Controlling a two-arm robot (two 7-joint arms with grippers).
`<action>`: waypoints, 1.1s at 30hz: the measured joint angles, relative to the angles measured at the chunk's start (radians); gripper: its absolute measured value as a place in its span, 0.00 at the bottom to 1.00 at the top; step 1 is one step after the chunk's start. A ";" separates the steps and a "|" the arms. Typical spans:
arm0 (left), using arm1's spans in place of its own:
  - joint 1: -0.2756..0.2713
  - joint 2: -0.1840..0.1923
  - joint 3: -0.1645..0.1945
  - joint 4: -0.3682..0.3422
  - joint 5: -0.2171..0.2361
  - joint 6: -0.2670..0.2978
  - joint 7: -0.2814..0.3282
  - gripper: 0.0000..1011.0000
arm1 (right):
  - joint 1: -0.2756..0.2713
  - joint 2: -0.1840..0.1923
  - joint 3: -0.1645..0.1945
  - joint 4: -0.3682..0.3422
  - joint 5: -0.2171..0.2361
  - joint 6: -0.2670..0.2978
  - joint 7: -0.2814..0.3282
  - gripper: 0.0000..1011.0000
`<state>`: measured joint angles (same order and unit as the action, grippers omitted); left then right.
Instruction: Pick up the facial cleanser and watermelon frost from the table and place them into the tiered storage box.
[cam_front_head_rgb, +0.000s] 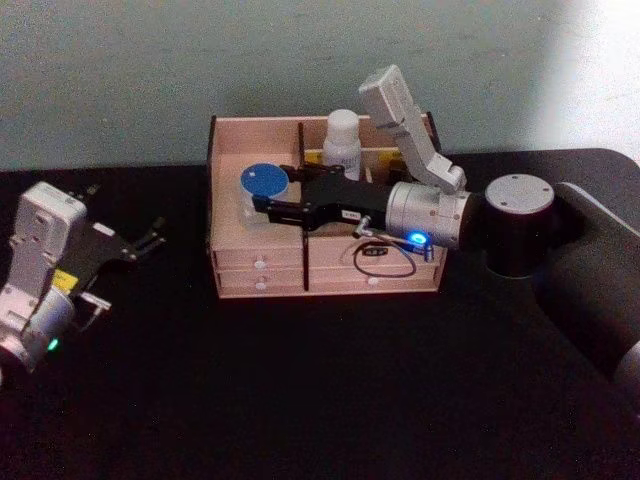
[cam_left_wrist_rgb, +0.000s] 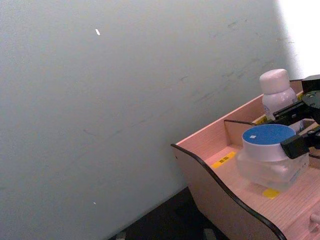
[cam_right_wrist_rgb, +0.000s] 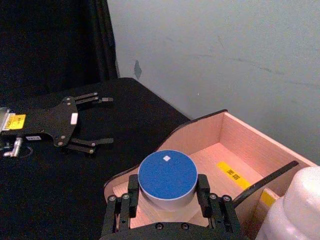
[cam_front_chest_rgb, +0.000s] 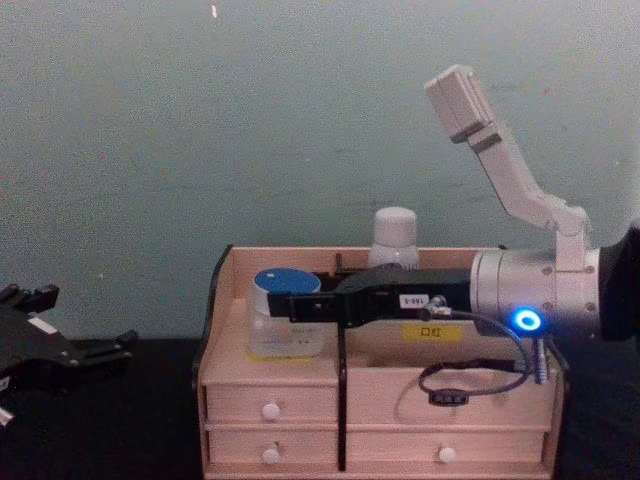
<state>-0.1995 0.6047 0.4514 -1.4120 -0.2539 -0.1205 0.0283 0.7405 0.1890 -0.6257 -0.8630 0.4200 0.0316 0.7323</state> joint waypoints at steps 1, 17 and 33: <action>0.000 0.000 0.000 0.000 0.000 0.000 0.000 0.99 | 0.001 -0.001 0.000 0.003 0.000 0.001 0.001 0.70; 0.000 0.000 0.000 0.000 0.000 0.000 0.000 0.99 | 0.016 -0.020 0.005 0.047 0.002 0.012 0.020 0.70; 0.000 0.000 0.000 0.000 0.000 0.000 0.000 0.99 | 0.014 -0.018 0.003 0.043 0.002 0.012 0.020 0.70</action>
<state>-0.1995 0.6047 0.4514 -1.4120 -0.2539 -0.1205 0.0283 0.7546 0.1706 -0.6222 -0.8196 0.4219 0.0438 0.7520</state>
